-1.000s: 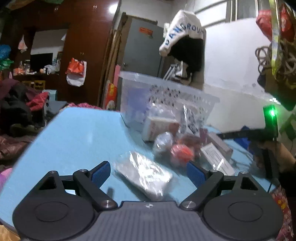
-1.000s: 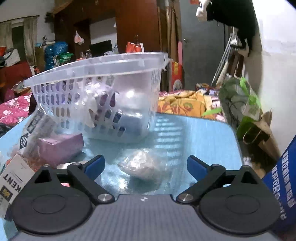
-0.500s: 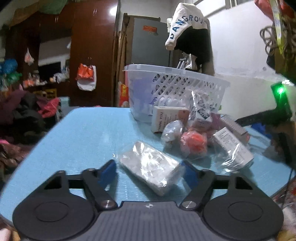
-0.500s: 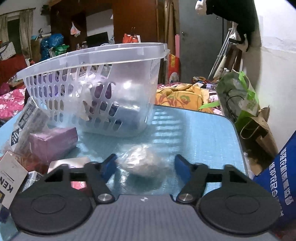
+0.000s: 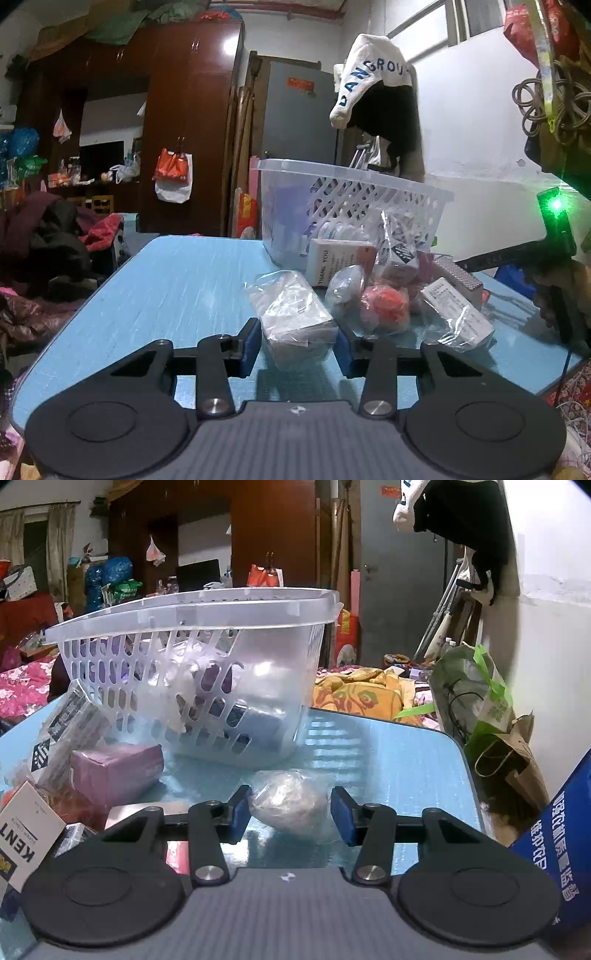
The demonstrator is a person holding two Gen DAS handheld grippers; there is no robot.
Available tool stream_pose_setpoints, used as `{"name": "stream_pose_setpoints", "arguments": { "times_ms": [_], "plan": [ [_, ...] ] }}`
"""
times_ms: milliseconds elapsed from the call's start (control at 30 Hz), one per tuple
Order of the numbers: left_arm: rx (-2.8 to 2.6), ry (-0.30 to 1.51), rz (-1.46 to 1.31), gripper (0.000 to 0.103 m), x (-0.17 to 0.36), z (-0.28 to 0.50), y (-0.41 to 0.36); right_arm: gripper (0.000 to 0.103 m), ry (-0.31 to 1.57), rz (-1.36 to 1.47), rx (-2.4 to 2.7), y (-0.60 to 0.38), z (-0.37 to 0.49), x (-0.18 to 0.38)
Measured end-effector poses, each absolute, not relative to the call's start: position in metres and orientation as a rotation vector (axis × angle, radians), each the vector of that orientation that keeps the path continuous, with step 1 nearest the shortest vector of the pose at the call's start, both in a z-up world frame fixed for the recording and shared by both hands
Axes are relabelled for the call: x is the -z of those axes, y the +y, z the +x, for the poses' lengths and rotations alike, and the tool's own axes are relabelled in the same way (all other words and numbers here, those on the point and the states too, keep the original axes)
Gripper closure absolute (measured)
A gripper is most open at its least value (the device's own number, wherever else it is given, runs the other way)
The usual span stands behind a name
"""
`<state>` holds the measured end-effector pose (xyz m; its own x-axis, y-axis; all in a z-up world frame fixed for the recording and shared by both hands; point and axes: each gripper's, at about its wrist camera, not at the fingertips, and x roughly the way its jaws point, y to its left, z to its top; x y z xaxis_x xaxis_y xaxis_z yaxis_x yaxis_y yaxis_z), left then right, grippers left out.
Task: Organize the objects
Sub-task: 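Grasp the clear-wrapped white box with left tool while right tool grasps clear bag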
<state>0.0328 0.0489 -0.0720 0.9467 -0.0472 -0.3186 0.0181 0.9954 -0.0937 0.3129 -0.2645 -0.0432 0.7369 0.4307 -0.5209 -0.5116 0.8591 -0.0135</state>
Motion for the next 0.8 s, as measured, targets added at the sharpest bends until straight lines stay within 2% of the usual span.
{"name": "stream_pose_setpoints", "arguments": {
  "times_ms": [800],
  "plan": [
    [0.077, 0.269, -0.083, 0.059, 0.067, 0.022, 0.050, 0.054, 0.334, -0.126, -0.483, -0.273, 0.281, 0.032]
  ]
}}
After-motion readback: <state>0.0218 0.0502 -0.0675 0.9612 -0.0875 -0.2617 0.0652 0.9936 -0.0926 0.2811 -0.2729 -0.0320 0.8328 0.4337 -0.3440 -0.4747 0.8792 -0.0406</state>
